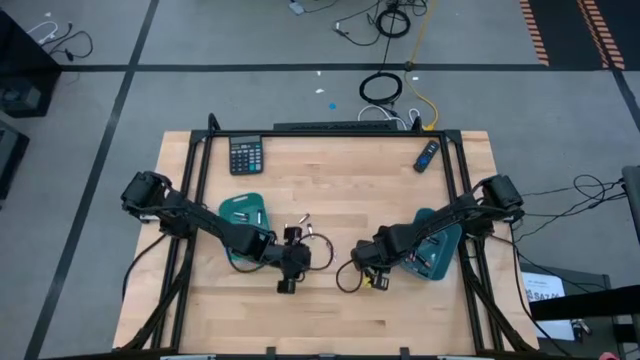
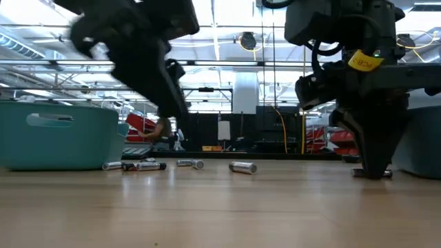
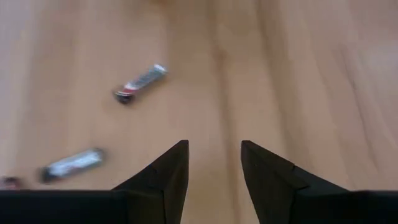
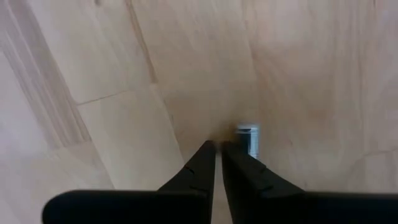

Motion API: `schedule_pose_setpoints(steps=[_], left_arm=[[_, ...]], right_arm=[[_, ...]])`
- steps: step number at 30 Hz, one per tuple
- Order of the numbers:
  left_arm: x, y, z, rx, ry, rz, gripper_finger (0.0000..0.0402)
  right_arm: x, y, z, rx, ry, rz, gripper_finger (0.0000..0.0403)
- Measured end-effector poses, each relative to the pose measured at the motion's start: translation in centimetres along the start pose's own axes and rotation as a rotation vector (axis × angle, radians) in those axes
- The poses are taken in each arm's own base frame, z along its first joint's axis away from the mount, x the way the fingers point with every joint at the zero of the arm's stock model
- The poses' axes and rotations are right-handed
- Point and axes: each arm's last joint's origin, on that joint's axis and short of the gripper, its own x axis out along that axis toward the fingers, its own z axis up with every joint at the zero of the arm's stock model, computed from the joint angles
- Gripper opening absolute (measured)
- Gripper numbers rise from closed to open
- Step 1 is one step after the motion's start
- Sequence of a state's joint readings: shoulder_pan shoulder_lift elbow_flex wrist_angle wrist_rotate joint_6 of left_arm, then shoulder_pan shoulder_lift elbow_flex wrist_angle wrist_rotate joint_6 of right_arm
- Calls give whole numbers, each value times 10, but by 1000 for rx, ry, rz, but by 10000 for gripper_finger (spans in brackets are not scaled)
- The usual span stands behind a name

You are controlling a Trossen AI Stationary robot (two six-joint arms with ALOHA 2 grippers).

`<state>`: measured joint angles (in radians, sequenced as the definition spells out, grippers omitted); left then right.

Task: Sort batteries
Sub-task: Put the white battery into the left blue bin

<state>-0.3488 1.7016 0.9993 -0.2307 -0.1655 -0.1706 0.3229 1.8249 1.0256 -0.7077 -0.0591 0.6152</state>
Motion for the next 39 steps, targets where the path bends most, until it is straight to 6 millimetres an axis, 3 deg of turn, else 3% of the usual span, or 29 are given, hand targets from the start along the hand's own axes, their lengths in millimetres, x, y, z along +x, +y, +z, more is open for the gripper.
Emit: schedule_pose_setpoints(steps=[6, 12, 21, 23, 27, 32, 39], left_arm=[[16, -14, -13, 29, 89, -74, 157], [34, -14, -22, 31, 133, -35, 157], [37, -14, -23, 45, 127, -29, 157], [37, -14, -23, 45, 128, -29, 157], [36, -15, -19, 40, 126, -26, 157], [31, -14, -5, 82, 104, 46, 157], [29, -8, 6, 110, 81, 89, 157]], right_arm=[[-10, 2, 2, -13, -10, -7, 22], [-11, 1, 1, -32, 3, -8, 22], [-20, 13, 5, -106, -67, 39, 22], [-26, 17, 8, -130, -83, 48, 22], [-60, 25, 7, -159, -146, -40, 22], [-82, 17, -7, -134, -166, -123, 30], [-67, -7, -9, -111, -27, -196, 97]])
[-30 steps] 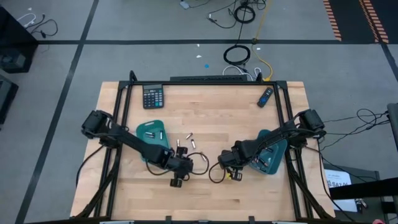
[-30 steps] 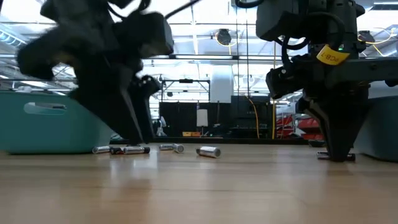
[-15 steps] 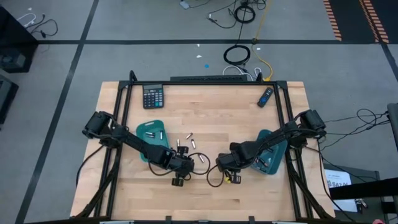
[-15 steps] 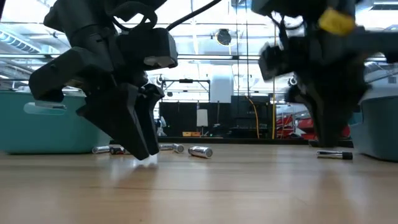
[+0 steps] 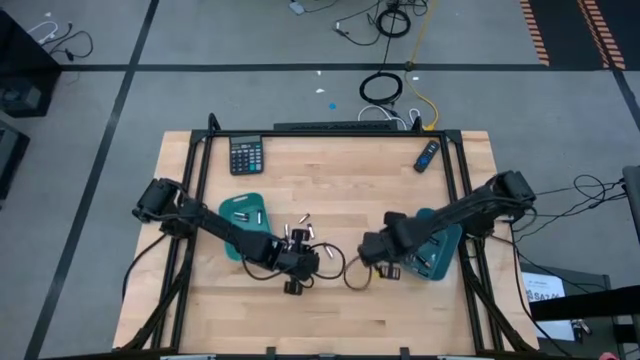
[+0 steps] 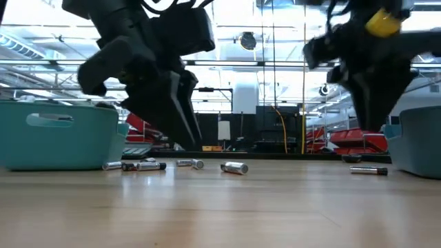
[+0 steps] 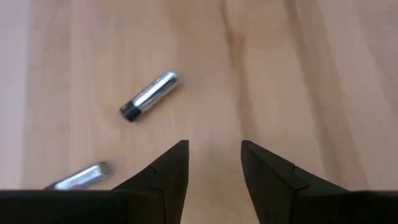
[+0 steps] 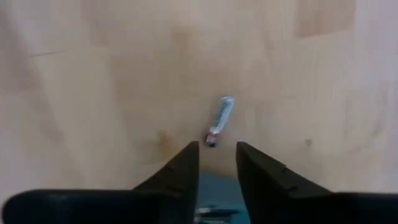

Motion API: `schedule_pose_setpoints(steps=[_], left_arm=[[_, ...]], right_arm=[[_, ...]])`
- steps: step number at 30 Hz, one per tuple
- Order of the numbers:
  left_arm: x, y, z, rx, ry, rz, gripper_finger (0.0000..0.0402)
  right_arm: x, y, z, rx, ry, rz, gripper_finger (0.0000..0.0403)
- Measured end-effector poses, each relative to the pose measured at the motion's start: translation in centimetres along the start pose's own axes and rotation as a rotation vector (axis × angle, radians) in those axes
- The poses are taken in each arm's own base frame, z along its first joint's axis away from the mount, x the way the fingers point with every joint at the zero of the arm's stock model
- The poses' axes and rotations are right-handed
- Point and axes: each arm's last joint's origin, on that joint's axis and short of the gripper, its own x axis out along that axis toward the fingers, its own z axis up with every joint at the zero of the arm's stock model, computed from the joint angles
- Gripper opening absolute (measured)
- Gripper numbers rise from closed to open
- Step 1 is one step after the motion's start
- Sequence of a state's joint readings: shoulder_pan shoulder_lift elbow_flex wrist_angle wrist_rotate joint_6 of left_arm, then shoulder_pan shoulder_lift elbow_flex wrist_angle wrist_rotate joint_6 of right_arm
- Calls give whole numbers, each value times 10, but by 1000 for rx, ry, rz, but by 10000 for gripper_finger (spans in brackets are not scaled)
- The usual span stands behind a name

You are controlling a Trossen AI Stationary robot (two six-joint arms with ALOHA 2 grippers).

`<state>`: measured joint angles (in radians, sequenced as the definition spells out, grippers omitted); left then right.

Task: Sort batteries
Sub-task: Put the white battery into the left blue bin

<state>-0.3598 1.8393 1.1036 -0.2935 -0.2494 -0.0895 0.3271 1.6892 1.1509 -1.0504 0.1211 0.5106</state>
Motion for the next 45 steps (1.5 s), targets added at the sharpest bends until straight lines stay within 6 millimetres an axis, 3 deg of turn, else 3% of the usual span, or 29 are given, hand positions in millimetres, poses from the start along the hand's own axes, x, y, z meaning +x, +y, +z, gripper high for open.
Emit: schedule_pose_setpoints(steps=[6, 14, 22, 33, 36, 39, 45], left_arm=[[2, 9, 1, 0, 1, 58, 157], [-5, 9, -1, 3, 24, 62, 157], [-31, 4, -6, -11, 66, 153, 157], [-54, -15, -7, 10, 16, 198, 157], [-55, -16, -9, 8, 27, 206, 157], [-55, -18, -11, -3, 38, 218, 157], [-59, -24, -16, -15, 39, 277, 157]], right_arm=[[12, -25, 9, 19, 54, 28, 137], [28, -58, 15, 63, 115, 161, 117], [33, -54, 16, 60, 103, 177, 105], [77, -63, 15, 73, 231, 151, 100], [80, -62, 15, 43, 238, 144, 74], [81, -63, 15, -7, 227, 132, 23], [73, -62, 23, -55, 166, 127, 6]])
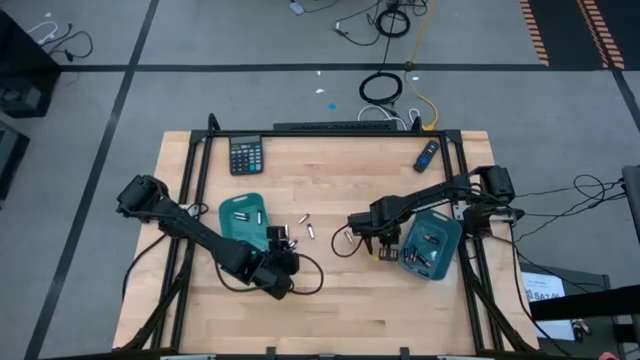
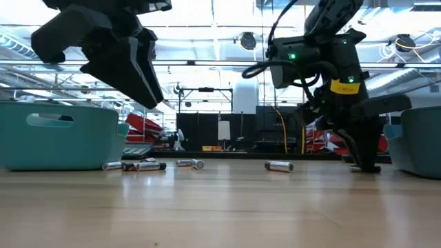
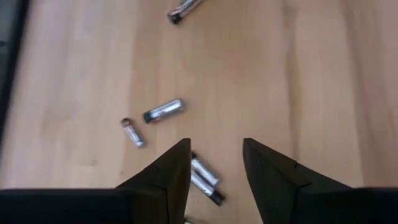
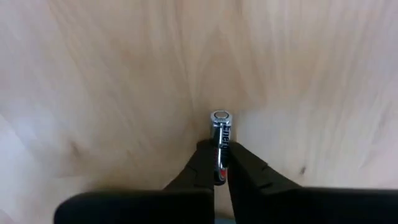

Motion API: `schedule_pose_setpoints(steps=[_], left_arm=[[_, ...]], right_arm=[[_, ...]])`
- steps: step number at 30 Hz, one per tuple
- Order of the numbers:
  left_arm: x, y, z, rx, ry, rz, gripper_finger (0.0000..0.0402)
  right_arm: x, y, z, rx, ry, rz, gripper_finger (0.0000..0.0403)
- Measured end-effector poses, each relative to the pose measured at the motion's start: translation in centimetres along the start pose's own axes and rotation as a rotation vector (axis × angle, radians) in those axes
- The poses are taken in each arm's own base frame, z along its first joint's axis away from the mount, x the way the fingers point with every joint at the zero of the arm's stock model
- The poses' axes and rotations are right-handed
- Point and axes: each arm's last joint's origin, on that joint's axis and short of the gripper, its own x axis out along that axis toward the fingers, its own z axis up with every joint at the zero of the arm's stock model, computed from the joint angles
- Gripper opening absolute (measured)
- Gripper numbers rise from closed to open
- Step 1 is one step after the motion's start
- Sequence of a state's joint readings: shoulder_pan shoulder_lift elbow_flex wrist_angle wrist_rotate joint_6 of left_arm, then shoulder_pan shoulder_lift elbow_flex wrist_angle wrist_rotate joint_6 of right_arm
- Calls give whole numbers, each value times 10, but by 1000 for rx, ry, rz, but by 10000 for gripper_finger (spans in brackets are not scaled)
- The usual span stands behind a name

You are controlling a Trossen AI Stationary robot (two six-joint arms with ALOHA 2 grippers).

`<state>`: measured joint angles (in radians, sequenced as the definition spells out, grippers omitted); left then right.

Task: Sort batteries
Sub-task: Put the white battery into the left blue bin

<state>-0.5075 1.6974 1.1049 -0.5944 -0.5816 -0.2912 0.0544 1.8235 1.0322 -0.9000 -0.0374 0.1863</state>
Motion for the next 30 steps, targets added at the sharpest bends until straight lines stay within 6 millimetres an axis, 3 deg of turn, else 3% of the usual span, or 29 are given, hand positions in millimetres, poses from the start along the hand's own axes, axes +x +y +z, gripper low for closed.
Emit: schedule_pose_setpoints(steps=[2, 4, 6, 9, 18, 21, 24, 30], left_arm=[[-1, 0, 0, -33, -22, 46, 157], [2, -1, -1, -73, -51, 75, 157], [6, -2, -4, -90, -73, 87, 157], [9, 0, -8, -108, -119, 79, 157], [9, 40, 0, -265, -429, 38, 157], [10, 53, -6, -302, -532, 24, 157], [10, 61, -3, -339, -653, -21, 157], [18, 67, 0, -341, -687, -30, 157]], right_arm=[[-14, 2, 10, -11, -147, -15, 5], [-42, 4, 26, -5, -433, -1, 3], [-69, 4, 25, -8, -608, 43, 2], [-90, 9, 26, -38, -785, 98, 2], [-111, 38, 29, -148, -1032, 52, 1], [-116, 47, 30, -162, -1121, 30, 1], [-112, 50, 29, -163, -1153, 26, 0], [-101, 47, 29, -123, -1265, 18, 0]])
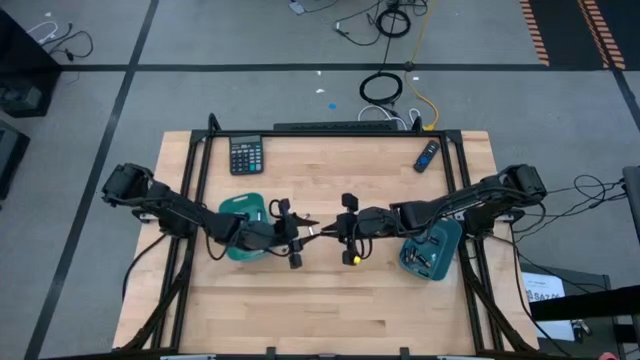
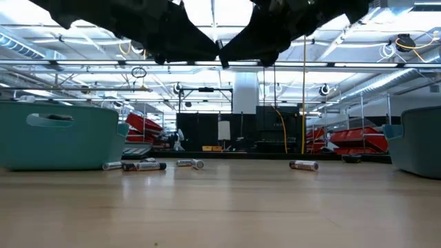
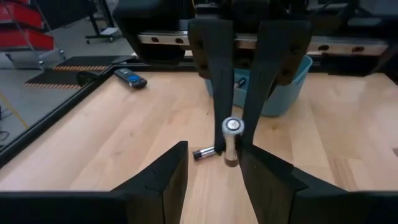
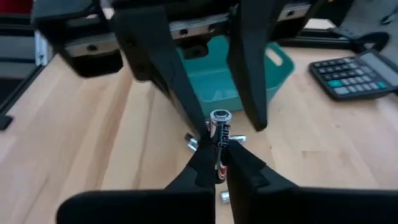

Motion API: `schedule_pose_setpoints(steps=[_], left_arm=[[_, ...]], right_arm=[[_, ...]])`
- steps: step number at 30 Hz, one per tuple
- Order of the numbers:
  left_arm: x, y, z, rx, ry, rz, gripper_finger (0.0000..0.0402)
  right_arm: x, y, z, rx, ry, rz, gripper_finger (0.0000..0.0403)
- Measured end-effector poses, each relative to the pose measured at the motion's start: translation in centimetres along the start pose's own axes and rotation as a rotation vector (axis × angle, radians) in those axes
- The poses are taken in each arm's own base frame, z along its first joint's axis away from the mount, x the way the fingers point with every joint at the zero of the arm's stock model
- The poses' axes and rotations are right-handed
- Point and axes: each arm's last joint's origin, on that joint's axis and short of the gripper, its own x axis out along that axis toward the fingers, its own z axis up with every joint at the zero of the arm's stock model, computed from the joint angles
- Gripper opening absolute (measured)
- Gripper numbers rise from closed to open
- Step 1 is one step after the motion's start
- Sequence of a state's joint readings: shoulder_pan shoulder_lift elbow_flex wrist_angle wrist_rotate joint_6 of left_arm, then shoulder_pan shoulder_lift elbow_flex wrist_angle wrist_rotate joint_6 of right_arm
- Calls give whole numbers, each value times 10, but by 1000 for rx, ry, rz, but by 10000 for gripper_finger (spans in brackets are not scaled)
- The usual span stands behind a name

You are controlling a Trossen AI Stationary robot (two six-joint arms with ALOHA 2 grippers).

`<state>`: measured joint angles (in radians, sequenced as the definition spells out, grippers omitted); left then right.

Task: Sort batteries
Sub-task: Put the white battery into the left blue bin

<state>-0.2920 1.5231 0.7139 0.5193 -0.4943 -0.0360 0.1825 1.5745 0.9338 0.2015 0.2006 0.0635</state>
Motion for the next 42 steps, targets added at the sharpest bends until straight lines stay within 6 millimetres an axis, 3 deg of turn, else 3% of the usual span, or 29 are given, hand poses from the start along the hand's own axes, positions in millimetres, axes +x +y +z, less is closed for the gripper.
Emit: schedule_pose_setpoints(steps=[8, 25, 42], left_arm=[[3, 2, 0, -17, -13, -22, 146], [5, 4, 9, -81, -79, -103, 132], [2, 4, 11, -28, -93, -34, 132]], right_arm=[[0, -3, -12, 14, -51, -34, 0], [1, -6, -11, -7, -61, -39, 0], [-2, 9, -6, -17, -112, 23, 0]])
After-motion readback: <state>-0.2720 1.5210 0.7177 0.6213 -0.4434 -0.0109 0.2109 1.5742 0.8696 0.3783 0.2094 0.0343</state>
